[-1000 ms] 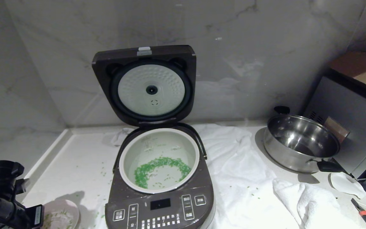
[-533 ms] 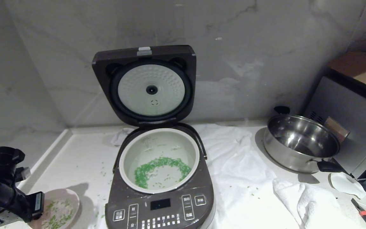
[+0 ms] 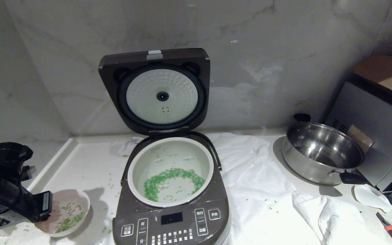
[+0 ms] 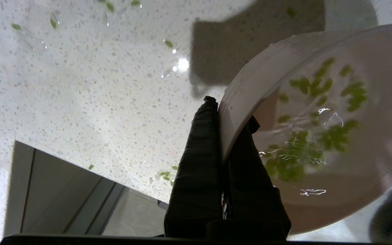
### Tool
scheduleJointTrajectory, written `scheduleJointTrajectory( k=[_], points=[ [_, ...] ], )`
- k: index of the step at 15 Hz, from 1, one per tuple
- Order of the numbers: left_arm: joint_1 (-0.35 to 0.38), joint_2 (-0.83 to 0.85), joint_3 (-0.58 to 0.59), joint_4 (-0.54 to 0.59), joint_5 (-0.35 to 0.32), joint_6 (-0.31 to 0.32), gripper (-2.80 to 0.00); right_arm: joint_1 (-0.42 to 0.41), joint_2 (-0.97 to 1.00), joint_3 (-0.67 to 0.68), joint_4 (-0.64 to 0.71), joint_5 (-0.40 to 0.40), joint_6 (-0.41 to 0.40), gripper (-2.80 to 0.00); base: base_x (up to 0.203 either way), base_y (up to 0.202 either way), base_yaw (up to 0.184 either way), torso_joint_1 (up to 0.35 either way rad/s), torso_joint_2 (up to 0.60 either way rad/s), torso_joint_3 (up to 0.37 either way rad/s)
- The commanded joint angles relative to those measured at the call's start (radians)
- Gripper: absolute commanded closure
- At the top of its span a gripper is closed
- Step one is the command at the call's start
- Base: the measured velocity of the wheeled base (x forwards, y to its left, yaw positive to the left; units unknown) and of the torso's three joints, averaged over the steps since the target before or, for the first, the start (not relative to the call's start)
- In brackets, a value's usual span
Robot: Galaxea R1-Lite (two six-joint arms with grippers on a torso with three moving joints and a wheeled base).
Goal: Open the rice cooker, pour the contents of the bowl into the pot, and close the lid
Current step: Pour the water from the bowl into the rice cooker
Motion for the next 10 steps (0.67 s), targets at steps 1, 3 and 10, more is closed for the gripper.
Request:
scheduleJointTrajectory(
  k=[1,3,10],
  points=[
    [-0.013,-0.005,-0.098,0.064,0.000,-0.017,0.00,0.000,-0.001,0.000,0.001,0.000,0.000,0.00,0.000,0.000,0.000,0.000,0.00,0.000],
    [-0.026,0.004,-0.186,0.138,-0.001,-0.031,0.00,0.000,-0.001,0.000,0.001,0.001,0.000,0.00,0.000,0.000,0.000,0.000,0.00,0.000],
    [-0.149,0.081,-0.465,0.302,0.000,-0.122,0.00,0.000,-0.001,0.000,0.001,0.000,0.000,0.00,0.000,0.000,0.000,0.000,0.00,0.000]
  ],
)
